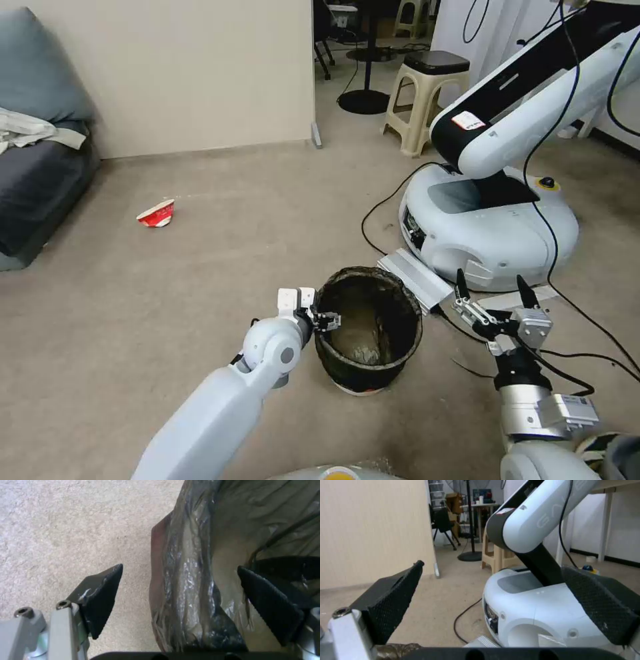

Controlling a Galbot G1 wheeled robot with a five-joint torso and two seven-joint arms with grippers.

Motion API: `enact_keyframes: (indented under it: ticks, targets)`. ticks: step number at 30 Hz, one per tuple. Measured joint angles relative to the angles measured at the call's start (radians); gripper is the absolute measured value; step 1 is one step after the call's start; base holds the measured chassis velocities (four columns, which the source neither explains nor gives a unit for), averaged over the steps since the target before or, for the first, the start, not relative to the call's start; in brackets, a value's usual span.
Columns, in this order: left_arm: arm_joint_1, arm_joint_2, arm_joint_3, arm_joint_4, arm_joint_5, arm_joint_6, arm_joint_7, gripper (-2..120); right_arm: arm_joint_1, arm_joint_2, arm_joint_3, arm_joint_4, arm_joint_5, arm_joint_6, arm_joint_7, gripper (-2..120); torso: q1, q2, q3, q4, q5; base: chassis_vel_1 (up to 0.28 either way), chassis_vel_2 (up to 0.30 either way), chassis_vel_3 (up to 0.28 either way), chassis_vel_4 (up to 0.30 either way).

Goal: Pick up the trash can from the floor.

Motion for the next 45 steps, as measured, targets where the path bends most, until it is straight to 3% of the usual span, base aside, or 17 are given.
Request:
enact_keyframes:
  ticks: [10, 16, 22, 26, 33, 45]
  targets:
    - [0.000, 0.000, 0.001, 0.001, 0.000, 0.000, 0.000, 85, 0.000, 0.000, 0.000, 0.000, 0.000, 0.000, 0.000, 100, 0.000, 0.000, 0.000, -0.0001, -0.0001, 0.000, 0.000, 0.000, 0.000]
    - [-0.021, -0.005, 0.014, 0.029, -0.005, -0.002, -0.025, 61, 0.010, -0.001, 0.003, -0.015, 0.002, -0.001, 0.007, 100, 0.000, 0.000, 0.000, 0.0001, 0.0002, 0.000, 0.000, 0.000, 0.000]
    - [-0.021, -0.006, 0.018, 0.035, -0.009, -0.002, -0.037, 43, 0.013, -0.003, 0.003, -0.020, 0.003, -0.001, 0.009, 100, 0.000, 0.000, 0.000, 0.0001, 0.0000, 0.000, 0.000, 0.000, 0.000]
    - [-0.023, -0.006, 0.021, 0.034, -0.014, -0.002, -0.043, 23, 0.014, -0.005, 0.003, -0.022, 0.004, -0.001, 0.010, 100, 0.000, 0.000, 0.000, -0.0001, -0.0001, 0.000, 0.000, 0.000, 0.000]
    - [-0.024, -0.006, 0.025, 0.038, -0.016, -0.002, -0.044, 3, 0.016, -0.006, 0.003, -0.026, 0.004, -0.001, 0.012, 100, 0.000, 0.000, 0.000, -0.0002, -0.0003, 0.000, 0.000, 0.000, 0.000]
    - [-0.011, -0.003, 0.012, 0.021, -0.019, -0.002, -0.047, 2, 0.012, -0.004, 0.002, -0.024, 0.004, 0.000, 0.012, 100, 0.000, 0.000, 0.000, -0.0005, -0.0005, 0.000, 0.000, 0.000, 0.000]
